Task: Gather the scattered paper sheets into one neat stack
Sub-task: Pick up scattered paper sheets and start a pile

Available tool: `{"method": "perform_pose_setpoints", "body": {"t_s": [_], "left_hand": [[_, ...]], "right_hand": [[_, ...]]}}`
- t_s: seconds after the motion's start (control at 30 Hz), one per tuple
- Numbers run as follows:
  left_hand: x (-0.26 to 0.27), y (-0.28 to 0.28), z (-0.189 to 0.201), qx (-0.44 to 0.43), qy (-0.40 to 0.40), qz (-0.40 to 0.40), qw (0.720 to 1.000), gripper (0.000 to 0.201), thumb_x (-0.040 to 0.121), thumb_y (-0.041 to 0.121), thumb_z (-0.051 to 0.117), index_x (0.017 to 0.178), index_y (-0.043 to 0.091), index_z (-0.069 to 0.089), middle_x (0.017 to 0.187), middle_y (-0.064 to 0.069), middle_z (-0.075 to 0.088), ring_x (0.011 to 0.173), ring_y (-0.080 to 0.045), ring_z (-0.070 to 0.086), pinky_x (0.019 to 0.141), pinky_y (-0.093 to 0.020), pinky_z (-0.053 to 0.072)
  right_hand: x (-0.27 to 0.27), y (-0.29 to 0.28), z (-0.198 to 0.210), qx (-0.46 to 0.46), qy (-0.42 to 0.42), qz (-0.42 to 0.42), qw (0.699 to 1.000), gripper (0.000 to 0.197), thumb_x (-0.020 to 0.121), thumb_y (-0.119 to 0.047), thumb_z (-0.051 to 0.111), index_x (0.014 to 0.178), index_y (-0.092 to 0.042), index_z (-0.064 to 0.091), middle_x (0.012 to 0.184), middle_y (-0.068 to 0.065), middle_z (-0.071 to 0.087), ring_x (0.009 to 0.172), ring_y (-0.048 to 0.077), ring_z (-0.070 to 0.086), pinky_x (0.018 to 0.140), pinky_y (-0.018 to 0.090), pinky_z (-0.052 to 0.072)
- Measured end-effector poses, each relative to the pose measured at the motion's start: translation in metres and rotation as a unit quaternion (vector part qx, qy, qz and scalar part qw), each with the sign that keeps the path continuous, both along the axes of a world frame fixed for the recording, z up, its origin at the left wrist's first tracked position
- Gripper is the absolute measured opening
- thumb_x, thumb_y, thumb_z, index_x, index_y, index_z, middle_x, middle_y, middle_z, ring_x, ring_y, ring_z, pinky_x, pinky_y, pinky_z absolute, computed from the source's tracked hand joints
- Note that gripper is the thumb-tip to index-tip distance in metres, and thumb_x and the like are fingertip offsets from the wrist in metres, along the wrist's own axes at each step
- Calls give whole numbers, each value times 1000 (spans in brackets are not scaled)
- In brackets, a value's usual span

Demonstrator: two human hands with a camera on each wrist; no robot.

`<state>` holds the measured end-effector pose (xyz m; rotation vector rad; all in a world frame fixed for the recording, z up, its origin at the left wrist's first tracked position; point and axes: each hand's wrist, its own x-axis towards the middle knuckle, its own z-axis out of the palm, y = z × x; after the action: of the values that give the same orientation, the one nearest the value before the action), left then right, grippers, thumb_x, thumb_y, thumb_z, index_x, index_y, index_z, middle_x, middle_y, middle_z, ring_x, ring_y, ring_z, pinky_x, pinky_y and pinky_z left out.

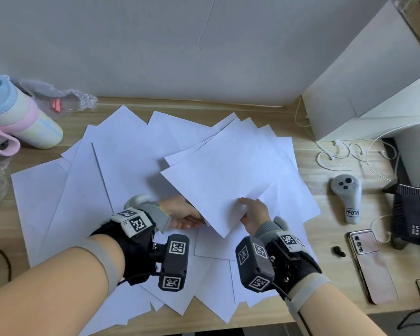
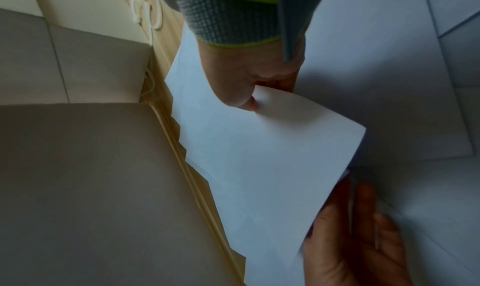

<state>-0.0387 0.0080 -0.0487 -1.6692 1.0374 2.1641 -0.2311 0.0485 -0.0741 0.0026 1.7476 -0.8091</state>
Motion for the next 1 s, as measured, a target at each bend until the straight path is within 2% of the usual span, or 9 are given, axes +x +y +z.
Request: {"method": "perform_pose_setpoints", "body": {"t_s": [0.1, 0.23, 0.4, 0.53, 0.63, 0.73, 0.8, 0.87, 1.0], "left_hand": [[6, 0, 2, 1, -53, -18, 998, 20, 81, 18, 66, 100, 15, 68, 96, 1, 74, 76, -9, 65, 65, -18, 47], [23, -10, 2, -43, -127, 89, 987, 3, 85, 7, 58, 84, 8, 61, 83, -7, 67, 61, -12, 62, 57, -20, 49], [28, -19, 2, -80, -107, 231, 964, 19, 91, 7, 46, 73, 8, 48, 71, -7, 54, 58, -18, 51, 55, -23, 39], [10, -16, 3, -52, -63, 225, 971, 12, 94, 12, 44, 86, 7, 52, 84, -8, 58, 75, -23, 58, 70, -27, 44], [-2, -13, 1, -49, -50, 220, 973, 16, 93, 13, 45, 102, 3, 51, 107, -13, 60, 100, -29, 60, 87, -32, 46], [-15, -10, 1, -37, -41, 205, 977, 11, 91, 15, 47, 90, 6, 53, 107, -14, 62, 93, -27, 62, 82, -32, 47], [-22, -6, -1, -35, -34, 186, 981, 11, 89, 19, 52, 82, 10, 55, 94, -10, 65, 79, -22, 62, 74, -29, 47], [-28, -1, -2, -45, -28, 160, 986, 11, 87, 23, 56, 89, 12, 58, 82, -4, 64, 69, -18, 60, 69, -25, 45], [-31, 4, -7, -58, 3, 122, 991, 19, 87, 15, 59, 106, 16, 61, 95, -3, 66, 79, -17, 61, 73, -25, 47]], "right_hand": [[-3, 5, -1, -15, 38, 4, 999, 15, 89, 0, 47, 97, -11, 55, 80, 6, 54, 76, 26, 48, 58, 28, 38], [-26, 12, -1, -2, 176, 40, 984, 16, 91, 5, 41, 88, -3, 55, 70, 8, 44, 75, 22, 43, 51, 23, 35], [-63, 28, -1, 70, 274, 78, 956, 16, 81, -12, 45, 75, -3, 57, 84, 16, 51, 83, 26, 44, 76, 36, 39], [-71, 39, 8, 96, 284, 120, 946, 33, 73, -31, 43, 82, -2, 54, 85, 19, 50, 80, 30, 43, 71, 33, 34], [-73, 40, 5, 96, 286, 126, 945, 22, 85, -24, 45, 79, -3, 51, 82, 16, 50, 79, 30, 42, 70, 32, 32], [-74, 37, 1, 89, 277, 115, 950, 16, 86, -11, 46, 70, -10, 49, 65, 6, 46, 78, 28, 44, 70, 32, 34], [-74, 34, 1, 76, 271, 112, 953, 3, 85, -13, 50, 85, -11, 52, 73, 6, 49, 82, 27, 46, 73, 32, 36], [-74, 35, 1, 64, 264, 87, 958, 21, 85, -15, 55, 104, -15, 50, 89, 7, 50, 88, 26, 46, 77, 31, 37], [-75, 37, 1, 31, 235, 101, 966, 16, 79, -9, 55, 67, -15, 47, 65, 7, 40, 71, 24, 38, 56, 26, 30]]}}
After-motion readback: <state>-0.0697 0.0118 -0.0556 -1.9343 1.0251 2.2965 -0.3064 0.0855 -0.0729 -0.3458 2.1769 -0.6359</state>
